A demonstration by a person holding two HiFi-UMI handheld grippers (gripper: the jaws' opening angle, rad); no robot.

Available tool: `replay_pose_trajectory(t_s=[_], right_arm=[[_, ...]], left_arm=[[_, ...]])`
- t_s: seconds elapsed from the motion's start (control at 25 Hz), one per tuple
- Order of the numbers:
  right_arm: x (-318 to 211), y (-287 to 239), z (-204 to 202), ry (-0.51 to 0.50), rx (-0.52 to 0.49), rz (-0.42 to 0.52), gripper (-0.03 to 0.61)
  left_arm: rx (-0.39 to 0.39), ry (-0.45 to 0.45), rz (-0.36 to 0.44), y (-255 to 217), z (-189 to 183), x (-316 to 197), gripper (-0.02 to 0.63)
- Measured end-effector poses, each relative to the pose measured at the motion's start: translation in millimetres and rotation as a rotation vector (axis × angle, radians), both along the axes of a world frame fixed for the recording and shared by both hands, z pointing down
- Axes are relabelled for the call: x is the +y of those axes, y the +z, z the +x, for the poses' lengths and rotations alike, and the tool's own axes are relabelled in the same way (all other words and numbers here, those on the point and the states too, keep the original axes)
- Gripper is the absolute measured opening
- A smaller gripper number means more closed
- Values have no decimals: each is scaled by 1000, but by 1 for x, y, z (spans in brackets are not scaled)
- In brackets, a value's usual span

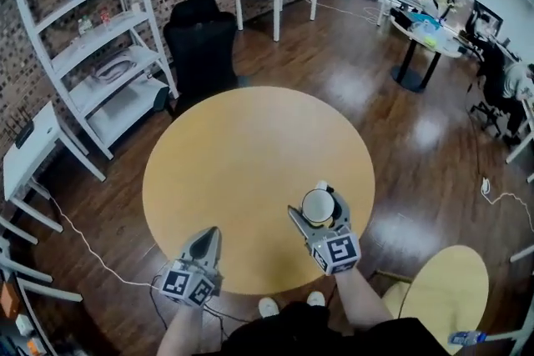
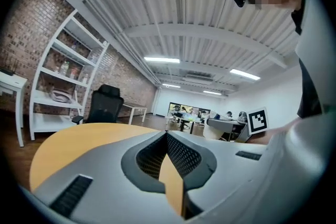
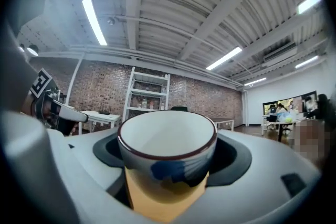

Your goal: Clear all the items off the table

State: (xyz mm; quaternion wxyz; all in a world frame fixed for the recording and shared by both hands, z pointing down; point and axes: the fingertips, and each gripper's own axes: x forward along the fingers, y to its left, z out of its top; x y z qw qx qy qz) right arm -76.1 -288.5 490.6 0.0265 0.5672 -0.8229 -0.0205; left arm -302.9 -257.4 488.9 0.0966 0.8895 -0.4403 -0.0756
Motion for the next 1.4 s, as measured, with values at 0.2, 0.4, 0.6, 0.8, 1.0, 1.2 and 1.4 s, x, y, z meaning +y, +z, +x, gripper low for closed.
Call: replay_pose_trajectory(t_s=[0.2,0.4,0.6,0.8,1.0,1.2,1.4], right_arm=[[52,-10,96,174,16,23,420],[113,-19,182,359,11,40,420],[182,-21,275,529,51,20,420],[271,-19,356,710,60,4,420],[353,-21,419,895,17,26,420],[432,-18,464,1027,-5,41,420],[489,-7,501,1107,-2,24,420]], left_arm=[[27,210,32,-11,108,6,-6],[34,451,30,-10,224,31,-8],[46,622,30,-18,327,70,-7],[63,786,23,-16,423,123,-7],[63,978,52,-25,509,190,-6],[82,1087,55,-23,574,242,-8],[100,1160,32,-14,621,286,-6]])
